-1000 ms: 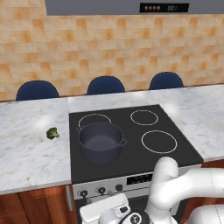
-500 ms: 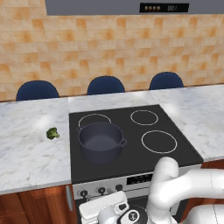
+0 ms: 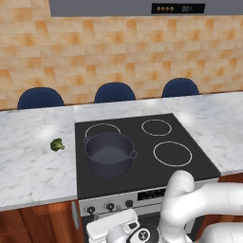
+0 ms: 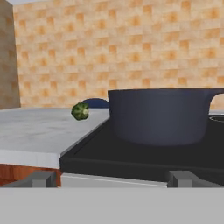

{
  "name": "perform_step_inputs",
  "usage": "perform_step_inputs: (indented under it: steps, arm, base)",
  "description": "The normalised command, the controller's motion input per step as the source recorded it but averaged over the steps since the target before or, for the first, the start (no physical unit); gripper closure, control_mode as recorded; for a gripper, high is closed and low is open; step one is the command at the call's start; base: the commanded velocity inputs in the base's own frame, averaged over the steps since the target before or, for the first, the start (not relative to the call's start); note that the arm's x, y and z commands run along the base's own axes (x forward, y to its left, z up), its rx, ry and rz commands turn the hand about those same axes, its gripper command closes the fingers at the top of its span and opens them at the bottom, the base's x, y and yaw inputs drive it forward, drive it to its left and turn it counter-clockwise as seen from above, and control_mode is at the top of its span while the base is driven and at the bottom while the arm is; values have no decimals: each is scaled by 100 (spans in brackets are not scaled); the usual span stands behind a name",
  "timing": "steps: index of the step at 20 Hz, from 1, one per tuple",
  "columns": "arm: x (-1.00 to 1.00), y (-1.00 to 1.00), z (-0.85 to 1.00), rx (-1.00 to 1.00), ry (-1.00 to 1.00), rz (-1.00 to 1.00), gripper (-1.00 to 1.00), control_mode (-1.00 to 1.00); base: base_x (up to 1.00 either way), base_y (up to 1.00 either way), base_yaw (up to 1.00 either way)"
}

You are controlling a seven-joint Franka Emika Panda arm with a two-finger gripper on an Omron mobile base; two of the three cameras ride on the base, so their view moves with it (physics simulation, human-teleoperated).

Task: Turn on the burner for the pot on the stove. Wait thirty seconds for the pot to heat up. Then add the broccoli to the pot.

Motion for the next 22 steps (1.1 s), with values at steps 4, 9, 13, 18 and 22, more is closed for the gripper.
perform_step_inputs:
  steps: [4, 9, 13, 18, 22]
  arm:
    - [5, 3, -4, 0, 0, 0, -100, -100]
    - [12, 14, -7, 0, 0, 0, -100, -100]
    - [10, 8, -8, 0, 0, 0, -100, -100]
    - [8, 9, -21, -1, 0, 0, -100, -100]
    - [8, 6, -16, 0, 0, 0, -100, -100]
  base:
    - [0, 0, 0]
    - [0, 0, 0]
    - [0, 0, 0]
    - [0, 0, 0]
    - [0, 0, 0]
